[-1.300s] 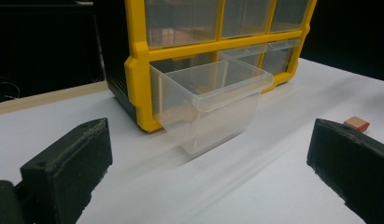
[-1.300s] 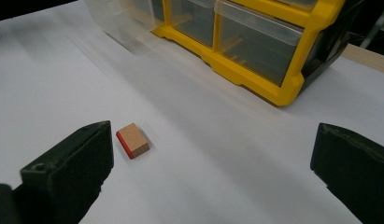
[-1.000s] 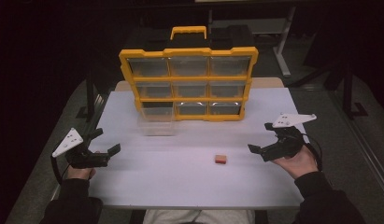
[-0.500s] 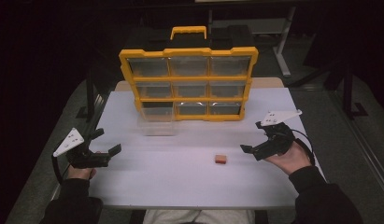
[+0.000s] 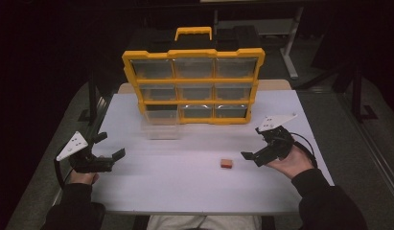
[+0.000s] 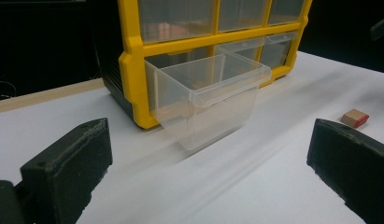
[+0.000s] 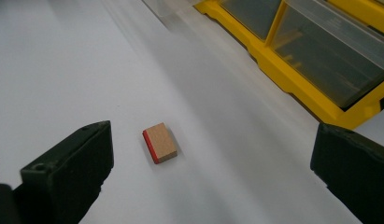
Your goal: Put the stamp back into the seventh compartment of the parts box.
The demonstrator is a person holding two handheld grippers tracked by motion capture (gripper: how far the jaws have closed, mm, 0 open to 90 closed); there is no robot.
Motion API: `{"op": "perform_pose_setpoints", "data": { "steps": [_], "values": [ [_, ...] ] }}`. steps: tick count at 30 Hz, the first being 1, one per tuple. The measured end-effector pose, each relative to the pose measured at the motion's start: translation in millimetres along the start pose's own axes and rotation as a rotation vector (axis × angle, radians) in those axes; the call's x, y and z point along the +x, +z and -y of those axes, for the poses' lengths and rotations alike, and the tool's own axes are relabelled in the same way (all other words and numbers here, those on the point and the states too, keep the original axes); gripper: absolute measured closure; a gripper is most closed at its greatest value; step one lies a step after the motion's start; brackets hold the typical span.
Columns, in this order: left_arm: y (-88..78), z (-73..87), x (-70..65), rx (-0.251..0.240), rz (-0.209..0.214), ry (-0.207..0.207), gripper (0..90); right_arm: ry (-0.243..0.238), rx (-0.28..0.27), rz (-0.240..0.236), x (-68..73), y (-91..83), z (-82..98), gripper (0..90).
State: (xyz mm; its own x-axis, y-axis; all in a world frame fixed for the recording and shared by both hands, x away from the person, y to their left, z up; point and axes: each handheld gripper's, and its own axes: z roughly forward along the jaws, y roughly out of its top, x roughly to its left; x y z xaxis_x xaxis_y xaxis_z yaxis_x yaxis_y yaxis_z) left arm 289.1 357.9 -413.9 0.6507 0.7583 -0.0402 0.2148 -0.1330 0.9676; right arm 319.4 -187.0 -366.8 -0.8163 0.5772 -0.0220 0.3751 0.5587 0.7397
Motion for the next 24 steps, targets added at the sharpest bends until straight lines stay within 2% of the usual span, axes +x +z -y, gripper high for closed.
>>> {"op": "perform_pose_setpoints", "data": {
  "steps": [6, 10, 20, 24],
  "values": [
    [-0.3, 0.0, 0.2, -0.004, 0.001, -0.003, 0.0, -0.012, 0.029, -0.013, 2.0, 7.3, -1.4, 0.0],
    [0.1, 0.1, 0.1, 0.0, 0.0, 0.001, 0.1, -0.014, 0.025, -0.039, 5.4, 11.7, -2.1, 0.0],
    [0.9, -0.9, -2.8, -0.004, 0.015, 0.002, 0.0, -0.073, 0.094, -0.076, 11.6, 28.0, -3.9, 0.0],
    [1.2, -1.1, -3.4, -0.005, 0.019, 0.005, 0.0, -0.082, 0.101, -0.082, 11.8, 31.5, -4.8, 0.0]
  ]
}}
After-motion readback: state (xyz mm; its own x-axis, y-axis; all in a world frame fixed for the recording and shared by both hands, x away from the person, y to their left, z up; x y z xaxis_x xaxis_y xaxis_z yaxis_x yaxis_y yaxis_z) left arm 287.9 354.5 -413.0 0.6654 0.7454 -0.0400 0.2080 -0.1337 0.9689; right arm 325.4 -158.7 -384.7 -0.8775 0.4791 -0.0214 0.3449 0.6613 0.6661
